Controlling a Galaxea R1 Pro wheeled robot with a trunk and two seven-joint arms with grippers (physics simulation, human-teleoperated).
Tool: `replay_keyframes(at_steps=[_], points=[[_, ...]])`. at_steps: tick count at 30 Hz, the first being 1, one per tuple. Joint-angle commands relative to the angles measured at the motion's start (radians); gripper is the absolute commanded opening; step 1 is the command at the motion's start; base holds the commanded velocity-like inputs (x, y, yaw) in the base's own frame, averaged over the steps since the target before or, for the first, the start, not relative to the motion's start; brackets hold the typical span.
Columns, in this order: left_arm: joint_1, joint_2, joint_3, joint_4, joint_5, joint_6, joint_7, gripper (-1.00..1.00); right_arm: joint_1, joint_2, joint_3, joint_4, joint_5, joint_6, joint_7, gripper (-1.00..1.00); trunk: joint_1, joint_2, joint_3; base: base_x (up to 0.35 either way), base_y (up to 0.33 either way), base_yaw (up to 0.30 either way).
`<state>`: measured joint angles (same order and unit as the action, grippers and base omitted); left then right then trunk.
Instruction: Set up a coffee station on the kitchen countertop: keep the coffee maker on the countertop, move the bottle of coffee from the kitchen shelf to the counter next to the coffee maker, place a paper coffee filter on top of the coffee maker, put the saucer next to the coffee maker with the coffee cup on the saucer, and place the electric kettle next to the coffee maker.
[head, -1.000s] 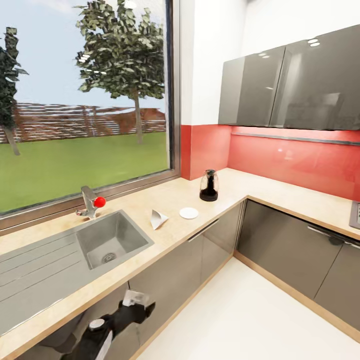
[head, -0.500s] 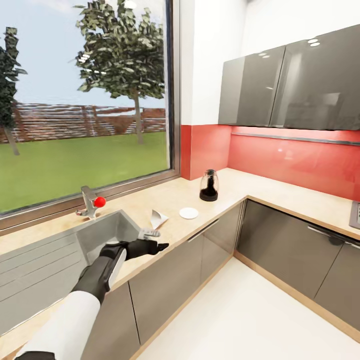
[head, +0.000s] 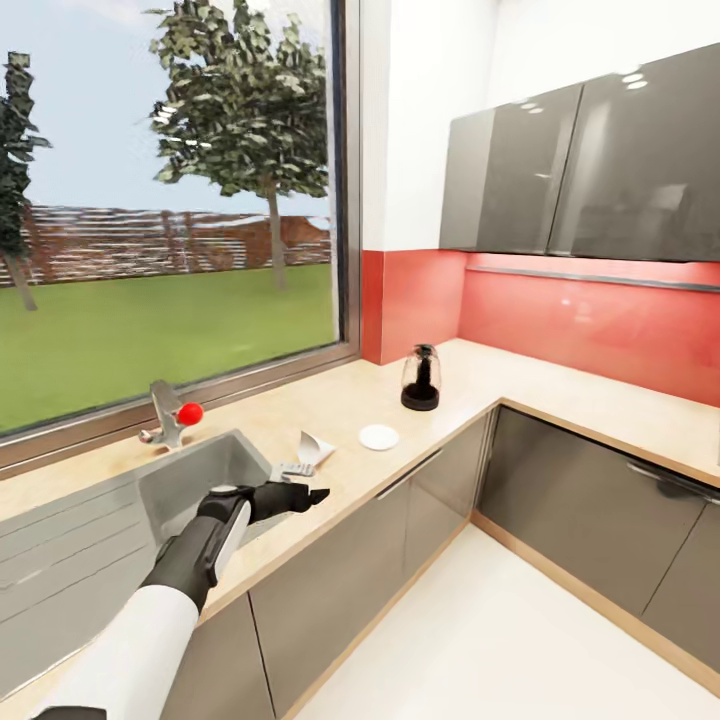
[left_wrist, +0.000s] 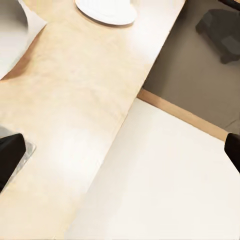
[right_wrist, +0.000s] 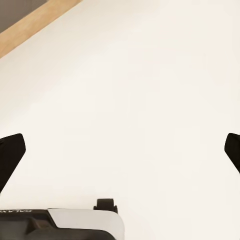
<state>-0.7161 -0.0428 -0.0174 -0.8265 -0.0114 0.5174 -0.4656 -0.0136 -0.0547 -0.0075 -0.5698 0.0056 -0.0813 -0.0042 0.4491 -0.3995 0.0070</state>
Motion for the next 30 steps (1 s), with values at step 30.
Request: replay_keyframes(at_steps=[30], points=[[0.0,0.012,0.004,0.073,0.001,-0.003,0.014,1.0,0.0,0.0,0.0,0.001,0.001,-0.003,-0.002,1.0,0.001,-0.001,0.0,0.223,0.047,0.0]])
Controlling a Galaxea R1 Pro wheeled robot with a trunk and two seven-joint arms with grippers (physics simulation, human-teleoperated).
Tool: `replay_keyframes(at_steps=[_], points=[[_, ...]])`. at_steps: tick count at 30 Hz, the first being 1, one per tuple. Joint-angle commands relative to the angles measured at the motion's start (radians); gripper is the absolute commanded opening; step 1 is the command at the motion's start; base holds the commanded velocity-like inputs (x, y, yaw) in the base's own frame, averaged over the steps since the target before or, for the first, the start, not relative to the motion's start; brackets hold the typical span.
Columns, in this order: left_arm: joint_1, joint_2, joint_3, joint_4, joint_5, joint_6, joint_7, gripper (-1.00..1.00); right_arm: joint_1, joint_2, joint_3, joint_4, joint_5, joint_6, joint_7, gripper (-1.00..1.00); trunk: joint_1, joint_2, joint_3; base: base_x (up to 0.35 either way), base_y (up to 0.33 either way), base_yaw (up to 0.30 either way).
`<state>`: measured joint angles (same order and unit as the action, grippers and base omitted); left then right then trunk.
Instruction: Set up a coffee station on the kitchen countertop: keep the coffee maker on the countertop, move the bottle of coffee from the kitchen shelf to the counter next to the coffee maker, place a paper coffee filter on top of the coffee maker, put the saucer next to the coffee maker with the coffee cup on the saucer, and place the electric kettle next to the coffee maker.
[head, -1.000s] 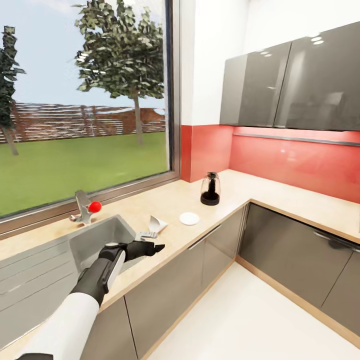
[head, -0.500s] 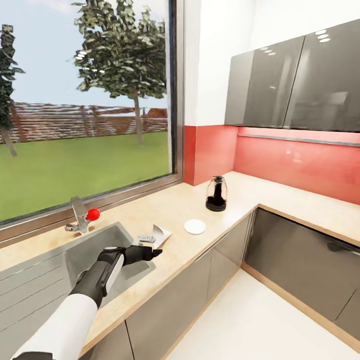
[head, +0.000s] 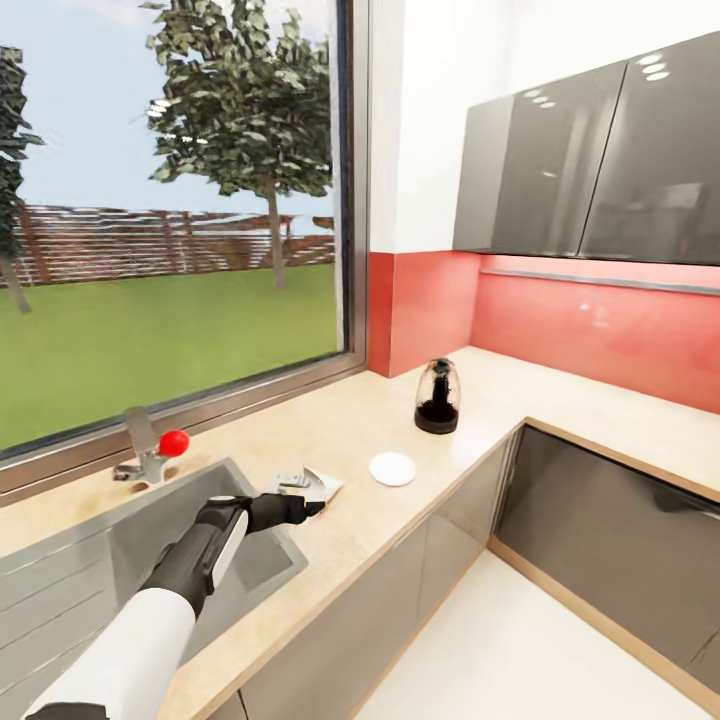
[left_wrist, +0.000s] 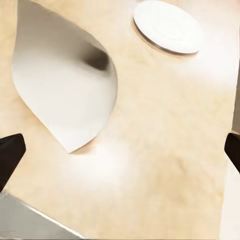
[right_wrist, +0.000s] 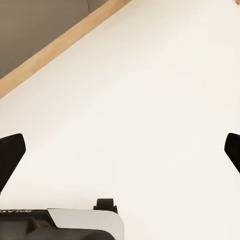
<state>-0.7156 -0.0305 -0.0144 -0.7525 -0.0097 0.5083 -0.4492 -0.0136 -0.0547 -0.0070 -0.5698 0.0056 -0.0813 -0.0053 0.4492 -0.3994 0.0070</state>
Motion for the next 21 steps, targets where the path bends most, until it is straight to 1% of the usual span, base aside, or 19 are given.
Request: replay_keyframes(at_steps=[1,6,15,18,21], points=[[0.0,0.0,0.001,-0.001,-0.001,0.006,-0.003,1.0,0.0,0.0,-0.001,0.001,0.001,-0.003,-0.001,1.0,0.001,-0.001,0.0,0.248,0.0,0.0],[0.0,0.0,0.001,-0.001,-0.001,0.006,0.001,1.0,0.0,0.0,-0.001,0.001,0.001,-0.003,-0.001,1.0,0.001,-0.001,0.0,0.164,0.0,0.0],[0.002,0.001,0.002,0.001,-0.001,0.004,0.001,1.0,0.0,0.001,-0.001,0.001,0.001,-0.003,0.0,1.0,0.001,-0.001,0.0,0.024,0.0,0.0],[0.002,0.0,0.002,0.04,0.0,0.002,0.001,1.0,0.0,0.0,-0.001,0.001,0.001,-0.003,-0.001,1.0,0.001,-0.001,0.0,0.043,0.0,0.0],[0.002,-0.001,0.003,0.056,0.0,0.001,0.001,1.0,0.0,0.001,-0.001,0.001,0.001,-0.003,-0.001,1.0,0.001,-0.001,0.0,0.012,0.0,0.0]])
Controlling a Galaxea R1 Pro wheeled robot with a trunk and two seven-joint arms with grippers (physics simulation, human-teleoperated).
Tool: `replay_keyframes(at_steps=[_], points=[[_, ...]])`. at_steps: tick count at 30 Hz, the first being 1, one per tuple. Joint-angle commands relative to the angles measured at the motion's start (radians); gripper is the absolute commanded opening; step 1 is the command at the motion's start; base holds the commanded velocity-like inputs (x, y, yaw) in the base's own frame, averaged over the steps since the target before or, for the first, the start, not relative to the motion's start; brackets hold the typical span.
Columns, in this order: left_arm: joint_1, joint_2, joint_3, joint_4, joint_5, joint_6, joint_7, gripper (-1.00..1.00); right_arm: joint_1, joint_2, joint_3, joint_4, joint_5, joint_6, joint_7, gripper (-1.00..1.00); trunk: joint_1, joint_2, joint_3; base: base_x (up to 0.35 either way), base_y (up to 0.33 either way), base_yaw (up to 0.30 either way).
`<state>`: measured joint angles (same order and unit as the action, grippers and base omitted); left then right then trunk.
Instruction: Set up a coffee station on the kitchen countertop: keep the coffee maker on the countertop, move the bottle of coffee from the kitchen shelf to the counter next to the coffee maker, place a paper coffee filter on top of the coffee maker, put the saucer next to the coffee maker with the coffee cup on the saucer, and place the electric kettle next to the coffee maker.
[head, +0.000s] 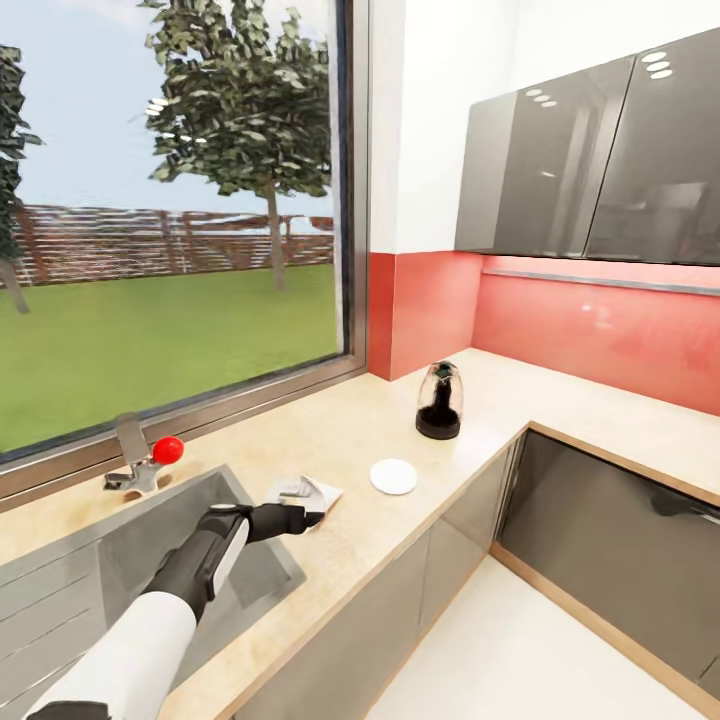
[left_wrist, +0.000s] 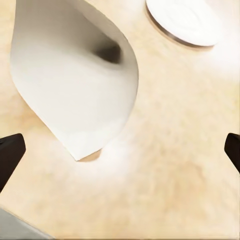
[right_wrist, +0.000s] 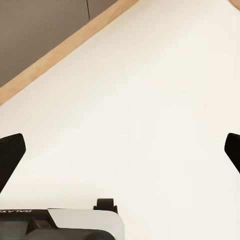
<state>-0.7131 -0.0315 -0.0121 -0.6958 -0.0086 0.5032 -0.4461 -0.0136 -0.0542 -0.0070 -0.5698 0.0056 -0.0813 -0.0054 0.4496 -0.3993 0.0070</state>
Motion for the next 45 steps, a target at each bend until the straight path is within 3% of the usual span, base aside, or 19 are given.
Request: replay_keyframes(at_steps=[1,45], points=[[0.0,0.0,0.001,0.003,-0.001,0.005,-0.003,1.0,0.0,0.0,-0.001,0.001,0.001,-0.003,-0.001,1.0,0.0,-0.001,0.0,0.006,0.0,0.0],[0.0,-0.001,0.0,0.01,-0.001,0.002,-0.003,1.0,0.0,0.0,-0.002,0.001,0.001,-0.003,-0.001,1.0,0.0,-0.001,0.0,0.05,0.0,0.0]])
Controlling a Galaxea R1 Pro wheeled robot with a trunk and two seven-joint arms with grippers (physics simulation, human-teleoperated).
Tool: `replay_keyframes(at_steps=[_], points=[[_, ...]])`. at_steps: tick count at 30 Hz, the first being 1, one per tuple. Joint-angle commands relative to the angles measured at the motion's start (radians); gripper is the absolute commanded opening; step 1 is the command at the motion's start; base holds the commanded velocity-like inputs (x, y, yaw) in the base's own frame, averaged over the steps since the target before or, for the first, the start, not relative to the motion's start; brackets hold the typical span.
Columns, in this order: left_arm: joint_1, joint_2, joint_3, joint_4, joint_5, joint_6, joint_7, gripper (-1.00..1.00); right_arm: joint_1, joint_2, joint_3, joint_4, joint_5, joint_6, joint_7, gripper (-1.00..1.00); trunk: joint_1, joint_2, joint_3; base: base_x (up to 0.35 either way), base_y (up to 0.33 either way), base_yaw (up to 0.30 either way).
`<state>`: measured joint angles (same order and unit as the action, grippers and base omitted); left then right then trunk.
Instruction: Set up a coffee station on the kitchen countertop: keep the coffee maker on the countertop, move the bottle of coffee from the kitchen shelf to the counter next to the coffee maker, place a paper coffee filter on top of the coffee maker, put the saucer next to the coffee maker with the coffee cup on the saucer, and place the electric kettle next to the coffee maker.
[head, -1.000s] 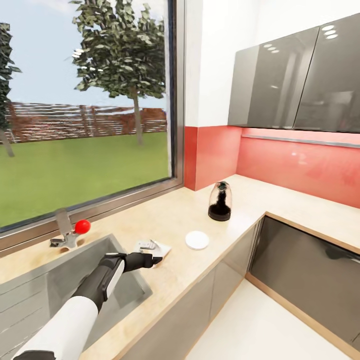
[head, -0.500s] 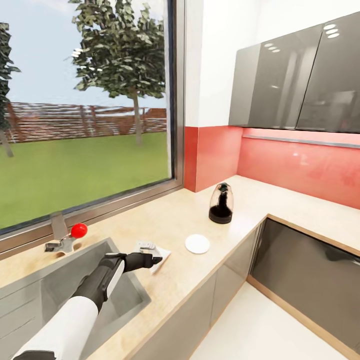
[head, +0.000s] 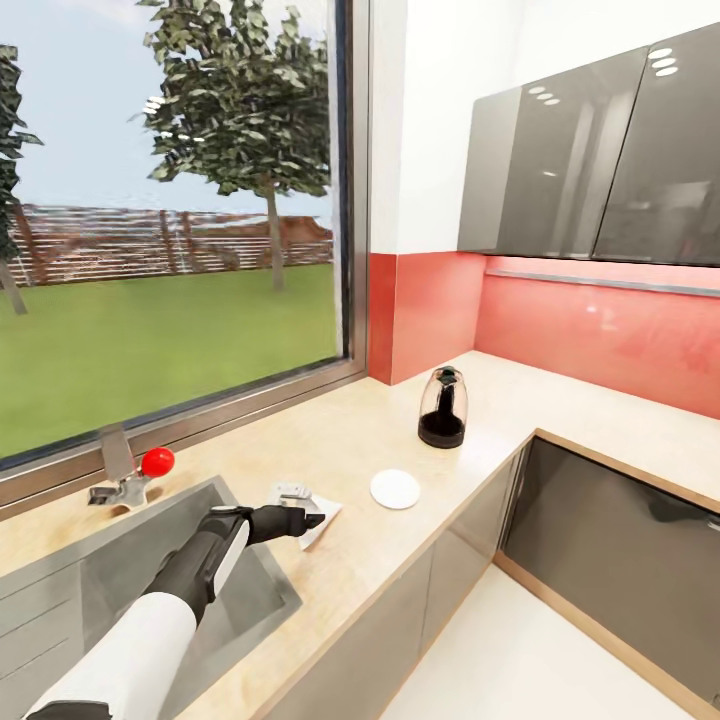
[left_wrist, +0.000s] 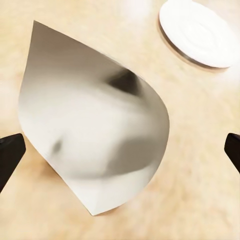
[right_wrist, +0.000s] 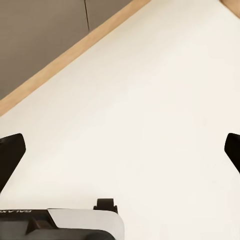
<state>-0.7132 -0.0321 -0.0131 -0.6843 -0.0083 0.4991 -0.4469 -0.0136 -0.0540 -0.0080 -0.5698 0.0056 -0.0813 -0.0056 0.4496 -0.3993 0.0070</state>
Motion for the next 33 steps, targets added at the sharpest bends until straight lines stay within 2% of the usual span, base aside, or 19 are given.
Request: replay_keyframes(at_steps=[1,13,24,33], points=[[0.0,0.0,0.001,-0.001,-0.001,0.006,-0.003,1.0,0.0,0.0,-0.001,0.001,0.001,-0.003,-0.001,1.0,0.0,-0.001,0.0,0.037,0.0,0.0],[0.0,0.0,0.001,0.0,-0.001,0.004,-0.003,1.0,0.0,-0.008,-0.003,-0.002,-0.001,-0.004,-0.001,1.0,0.0,-0.001,0.0,0.198,-0.069,0.0],[0.0,0.0,0.001,0.002,-0.002,0.005,-0.003,1.0,0.0,-0.009,-0.003,-0.002,-0.001,-0.004,-0.001,1.0,0.0,-0.001,0.0,0.014,-0.008,0.0],[0.001,-0.001,0.0,0.04,0.001,0.004,-0.003,1.0,0.0,-0.009,-0.003,-0.001,-0.001,-0.004,-0.001,1.0,0.0,-0.001,0.0,0.0,0.0,0.0]])
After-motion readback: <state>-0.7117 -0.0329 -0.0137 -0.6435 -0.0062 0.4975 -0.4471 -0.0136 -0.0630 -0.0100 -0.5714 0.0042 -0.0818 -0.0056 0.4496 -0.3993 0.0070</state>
